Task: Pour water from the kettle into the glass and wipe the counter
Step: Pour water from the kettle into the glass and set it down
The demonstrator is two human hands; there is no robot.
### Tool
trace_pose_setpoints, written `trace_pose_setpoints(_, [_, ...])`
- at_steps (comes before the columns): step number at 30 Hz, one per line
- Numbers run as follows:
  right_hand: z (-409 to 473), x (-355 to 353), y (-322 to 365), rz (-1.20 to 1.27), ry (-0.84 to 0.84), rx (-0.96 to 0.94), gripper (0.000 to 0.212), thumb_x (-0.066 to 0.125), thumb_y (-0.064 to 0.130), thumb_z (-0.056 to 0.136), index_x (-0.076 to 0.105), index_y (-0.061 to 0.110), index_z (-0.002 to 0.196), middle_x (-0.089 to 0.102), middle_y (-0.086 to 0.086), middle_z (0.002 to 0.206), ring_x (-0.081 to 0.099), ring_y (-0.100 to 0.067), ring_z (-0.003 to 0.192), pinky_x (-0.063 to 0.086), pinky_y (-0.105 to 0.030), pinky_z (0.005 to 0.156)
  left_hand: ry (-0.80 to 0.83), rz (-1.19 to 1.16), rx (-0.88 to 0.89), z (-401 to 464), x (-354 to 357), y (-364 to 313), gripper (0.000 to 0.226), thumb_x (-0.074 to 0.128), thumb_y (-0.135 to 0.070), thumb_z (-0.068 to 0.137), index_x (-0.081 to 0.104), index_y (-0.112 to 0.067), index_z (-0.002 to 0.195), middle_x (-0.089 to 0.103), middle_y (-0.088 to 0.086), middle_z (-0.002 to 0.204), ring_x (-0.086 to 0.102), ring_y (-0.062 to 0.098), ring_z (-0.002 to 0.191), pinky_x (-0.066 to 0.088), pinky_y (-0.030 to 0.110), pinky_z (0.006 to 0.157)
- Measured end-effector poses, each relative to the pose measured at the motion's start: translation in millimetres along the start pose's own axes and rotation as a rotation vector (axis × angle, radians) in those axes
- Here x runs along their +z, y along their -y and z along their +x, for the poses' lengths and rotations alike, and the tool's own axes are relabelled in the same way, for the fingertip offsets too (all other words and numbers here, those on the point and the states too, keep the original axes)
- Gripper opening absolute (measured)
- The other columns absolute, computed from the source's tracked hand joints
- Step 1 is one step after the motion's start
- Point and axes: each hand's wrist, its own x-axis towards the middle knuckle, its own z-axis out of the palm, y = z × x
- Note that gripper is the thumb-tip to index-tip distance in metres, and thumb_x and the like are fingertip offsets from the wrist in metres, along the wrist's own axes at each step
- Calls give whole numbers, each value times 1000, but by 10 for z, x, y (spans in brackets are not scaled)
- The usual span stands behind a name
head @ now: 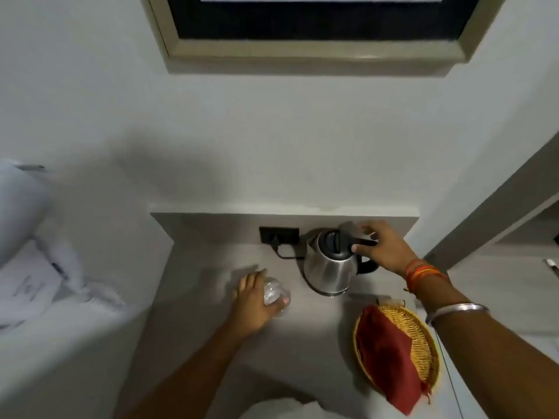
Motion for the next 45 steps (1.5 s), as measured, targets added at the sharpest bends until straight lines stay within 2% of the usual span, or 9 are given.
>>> trace_pose_setpoints(4, [89,14,-211,16,179,69,42,85,11,78,66,20,115,68,-7,113,64,-31,107,50,-52,101,104,-92,-134,-50,196,98,107,88,-64,63,39,-32,153,48,-4,153,40,24,143,36,44,115])
trace_pose_setpoints(7, [208,38,-340,44,190,49,31,84,6,79,67,15,103,69,-9,103,65,-32,99,52,-57,98,81,-178,-141,13,265,115,100,96,-56,55,51,-34,142,59,-10,140,53,19,132,47,39,107])
trace_pose_setpoints(12, [322,0,-325,56,205,-23,26,83,-3,78,71,12,96,71,-10,94,67,-30,92,56,-59,92,67,-255,-138,109,339,115,91,98,-45,59,59,-25,139,57,-5,141,50,16,132,43,20,104])
trace_pose_setpoints(18, [415,-20,254,-35,294,-265,36,85,3,76,77,26,103,74,11,93,68,-5,90,57,-33,80,-48,-286,-183,211,313,104,87,100,-42,55,60,-26,131,62,-1,132,52,21,124,45,31,98])
trace_pose_setpoints(27, [351,44,1297,-386,454,-483,24,84,30,71,80,28,95,76,8,86,70,-16,81,58,-43,77,-99,-195,-119,249,191,80,89,97,-53,55,59,-29,131,62,-4,133,48,21,131,42,43,106])
trace_pose_setpoints(31, [241,113,1589,-535,438,-542,10,79,34,72,70,31,76,66,10,71,63,-14,67,60,-42,67,-89,-154,-106,251,181,88,88,94,-58,58,57,-30,133,62,-7,132,44,20,132,38,41,106])
trace_pose_setpoints(35, [224,149,1780,-658,461,-554,18,80,37,70,63,34,75,65,7,73,63,-19,70,56,-33,64,-94,-128,-117,265,166,85,87,92,-62,56,57,-32,131,62,-9,129,42,19,132,31,35,99])
trace_pose_setpoints(39, [245,170,1885,-701,461,-541,25,83,40,69,76,26,90,67,5,74,66,-21,71,58,-34,64,-94,-133,-104,272,186,104,89,90,-63,56,56,-33,133,62,-11,129,41,17,131,28,33,96])
trace_pose_setpoints(45, [255,161,1994,-728,458,-479,26,86,36,64,76,28,86,60,11,63,61,-14,60,49,-27,54,-64,-94,-93,290,203,64,88,88,-63,60,53,-38,136,61,-13,132,40,17,130,26,33,96])
